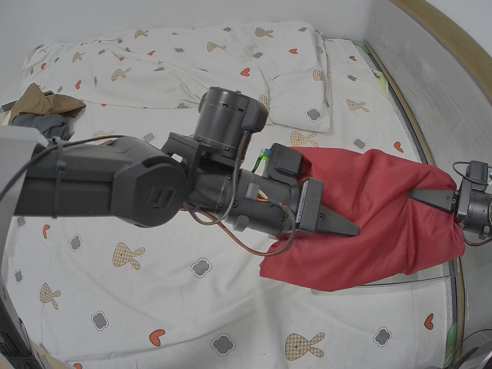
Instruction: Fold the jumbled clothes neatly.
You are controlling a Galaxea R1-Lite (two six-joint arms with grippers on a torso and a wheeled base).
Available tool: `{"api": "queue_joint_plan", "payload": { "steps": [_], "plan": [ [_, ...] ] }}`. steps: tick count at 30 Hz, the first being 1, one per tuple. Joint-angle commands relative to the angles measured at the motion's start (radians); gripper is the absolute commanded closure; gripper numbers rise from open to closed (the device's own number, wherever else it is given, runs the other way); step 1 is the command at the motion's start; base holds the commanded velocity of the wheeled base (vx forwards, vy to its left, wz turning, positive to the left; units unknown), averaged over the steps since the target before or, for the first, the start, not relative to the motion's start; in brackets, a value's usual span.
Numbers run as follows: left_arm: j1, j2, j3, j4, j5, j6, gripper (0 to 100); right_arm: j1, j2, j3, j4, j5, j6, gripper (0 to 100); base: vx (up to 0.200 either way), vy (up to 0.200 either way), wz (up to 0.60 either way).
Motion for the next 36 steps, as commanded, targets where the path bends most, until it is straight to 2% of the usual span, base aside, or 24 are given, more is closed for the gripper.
{"api": "queue_joint_plan", "payload": {
  "steps": [1,9,24,36],
  "plan": [
    [-0.026,0.105,-0.091,0.019,0.0,0.002,100,-0.089,-0.038,0.049,-0.001,0.001,-0.004,100,0.0,0.0,0.0],
    [-0.035,0.188,-0.206,0.019,0.0,0.003,100,-0.166,-0.055,0.078,-0.001,0.004,-0.005,100,0.0,0.0,0.0],
    [-0.075,0.287,-0.358,0.052,0.0,0.003,100,-0.221,-0.051,0.084,-0.001,0.004,-0.001,100,0.0,0.0,0.0],
    [-0.097,0.372,-0.41,0.052,0.0,0.033,100,-0.267,-0.04,0.107,-0.001,0.004,-0.001,100,0.0,0.0,0.0]
  ]
}}
